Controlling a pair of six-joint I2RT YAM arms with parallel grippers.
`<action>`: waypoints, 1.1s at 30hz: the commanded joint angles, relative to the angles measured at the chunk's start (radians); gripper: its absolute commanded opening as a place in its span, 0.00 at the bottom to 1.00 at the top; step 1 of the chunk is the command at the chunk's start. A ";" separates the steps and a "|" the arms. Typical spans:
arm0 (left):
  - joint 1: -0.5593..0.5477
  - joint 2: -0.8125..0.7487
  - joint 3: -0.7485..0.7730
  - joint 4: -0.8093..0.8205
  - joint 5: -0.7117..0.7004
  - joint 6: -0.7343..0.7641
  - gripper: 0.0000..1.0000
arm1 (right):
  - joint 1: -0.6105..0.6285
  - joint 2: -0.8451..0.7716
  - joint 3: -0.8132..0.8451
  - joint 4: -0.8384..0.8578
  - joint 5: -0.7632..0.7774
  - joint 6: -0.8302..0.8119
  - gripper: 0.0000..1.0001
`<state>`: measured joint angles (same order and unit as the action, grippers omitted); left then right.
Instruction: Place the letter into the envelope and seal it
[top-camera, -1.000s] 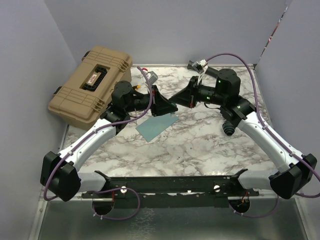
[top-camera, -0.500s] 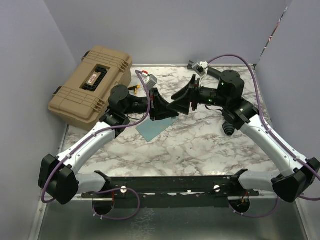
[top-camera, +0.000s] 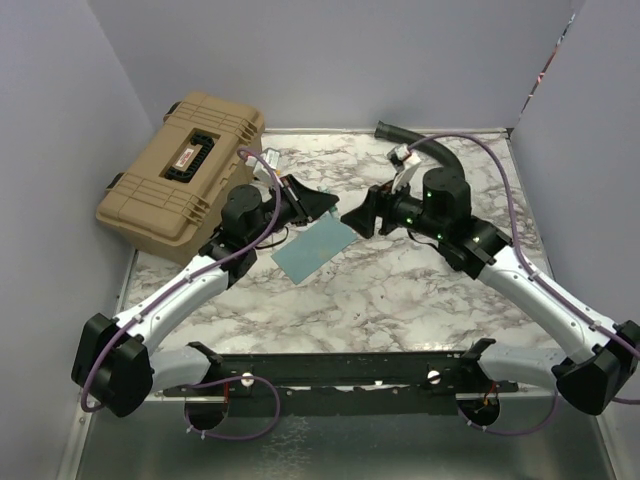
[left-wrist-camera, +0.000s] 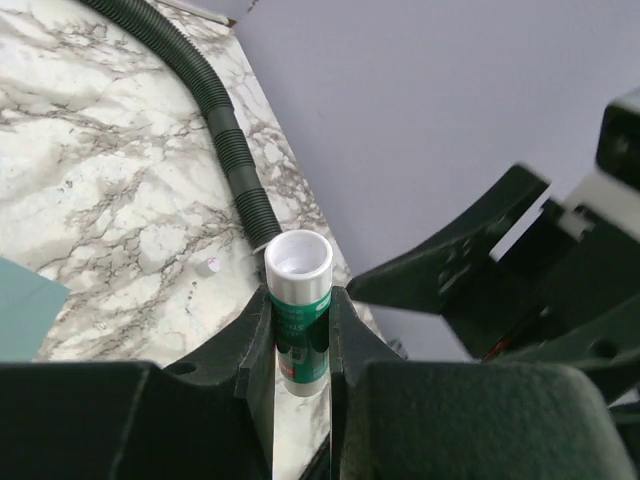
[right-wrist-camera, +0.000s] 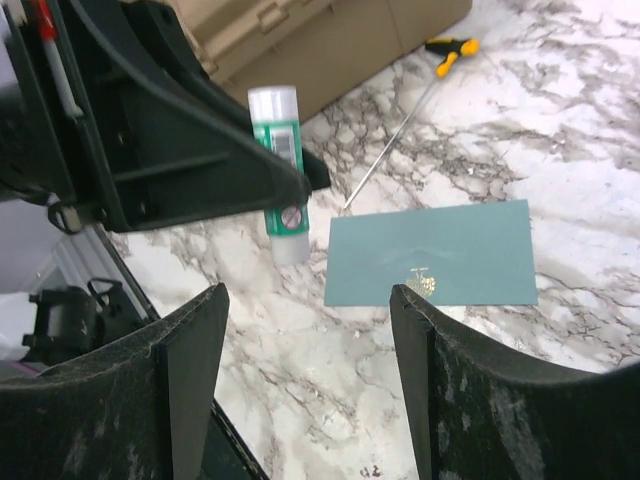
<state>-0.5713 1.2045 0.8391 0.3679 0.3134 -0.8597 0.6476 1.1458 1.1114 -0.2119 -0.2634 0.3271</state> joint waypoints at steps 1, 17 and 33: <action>-0.002 -0.047 0.007 -0.107 -0.160 -0.203 0.00 | 0.075 0.063 0.031 -0.061 0.094 -0.060 0.69; 0.009 -0.046 0.039 -0.179 0.028 -0.280 0.18 | 0.128 0.225 0.149 -0.024 0.190 -0.073 0.17; 0.165 -0.053 0.053 -0.256 0.564 -0.078 0.86 | 0.129 0.173 0.219 -0.331 -0.218 -0.576 0.01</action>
<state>-0.4198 1.1751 0.8639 0.1234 0.6979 -1.0088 0.7750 1.3090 1.2720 -0.3897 -0.3511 -0.0998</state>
